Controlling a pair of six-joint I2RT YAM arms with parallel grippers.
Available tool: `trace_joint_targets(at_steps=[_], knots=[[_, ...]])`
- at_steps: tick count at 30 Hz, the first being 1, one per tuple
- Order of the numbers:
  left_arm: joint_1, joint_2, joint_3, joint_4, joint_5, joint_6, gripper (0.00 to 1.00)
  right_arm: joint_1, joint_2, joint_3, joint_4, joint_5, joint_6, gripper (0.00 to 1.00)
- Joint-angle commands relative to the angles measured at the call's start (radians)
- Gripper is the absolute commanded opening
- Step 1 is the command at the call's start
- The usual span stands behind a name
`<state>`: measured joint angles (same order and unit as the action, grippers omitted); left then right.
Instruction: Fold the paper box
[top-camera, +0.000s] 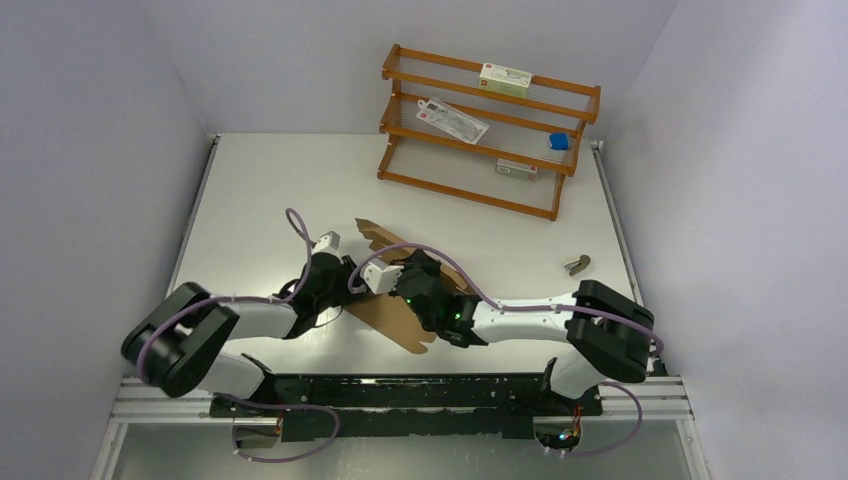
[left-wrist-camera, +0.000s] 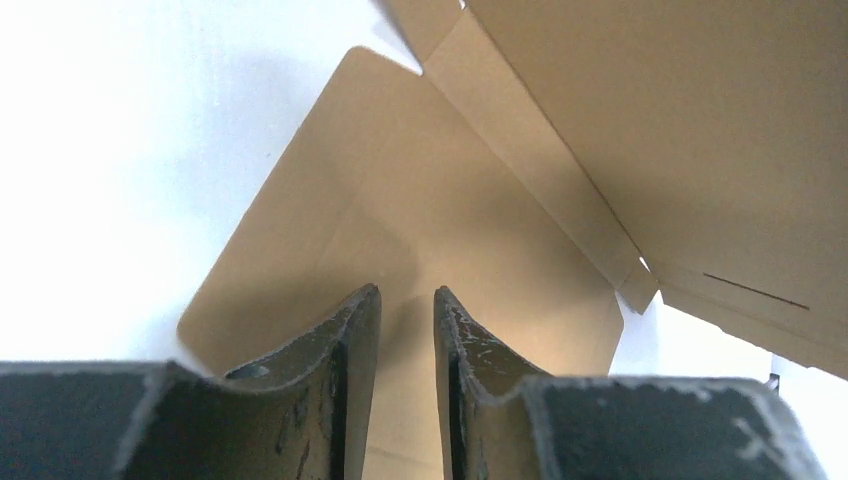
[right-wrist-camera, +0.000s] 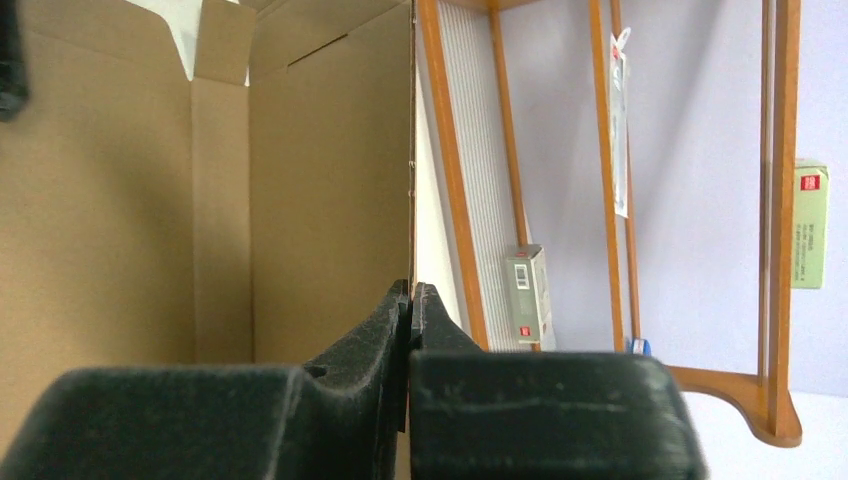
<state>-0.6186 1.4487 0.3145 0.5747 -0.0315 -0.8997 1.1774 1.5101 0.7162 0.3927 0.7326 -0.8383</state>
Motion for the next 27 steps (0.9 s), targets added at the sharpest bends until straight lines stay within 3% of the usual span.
trace_joint_targets(at_steps=[1, 6, 15, 22, 27], knots=[[0.003, -0.134, -0.028, -0.164, -0.043, 0.038, 0.33, -0.024, 0.033, 0.033, -0.011, 0.041, -0.009, 0.00], [0.002, -0.190, -0.044, -0.190, -0.039, 0.046, 0.32, -0.030, 0.055, 0.063, 0.003, 0.028, -0.034, 0.00], [0.002, 0.026, 0.035, -0.116, -0.030, 0.042, 0.25, -0.030, -0.007, 0.122, -0.155, -0.066, 0.043, 0.00], [0.002, 0.092, 0.023, -0.090, -0.048, 0.021, 0.22, -0.021, -0.072, 0.147, -0.292, -0.174, 0.125, 0.00], [0.002, 0.107, 0.022, -0.075, -0.044, 0.013, 0.23, -0.019, -0.067, 0.105, -0.302, -0.179, 0.145, 0.00]])
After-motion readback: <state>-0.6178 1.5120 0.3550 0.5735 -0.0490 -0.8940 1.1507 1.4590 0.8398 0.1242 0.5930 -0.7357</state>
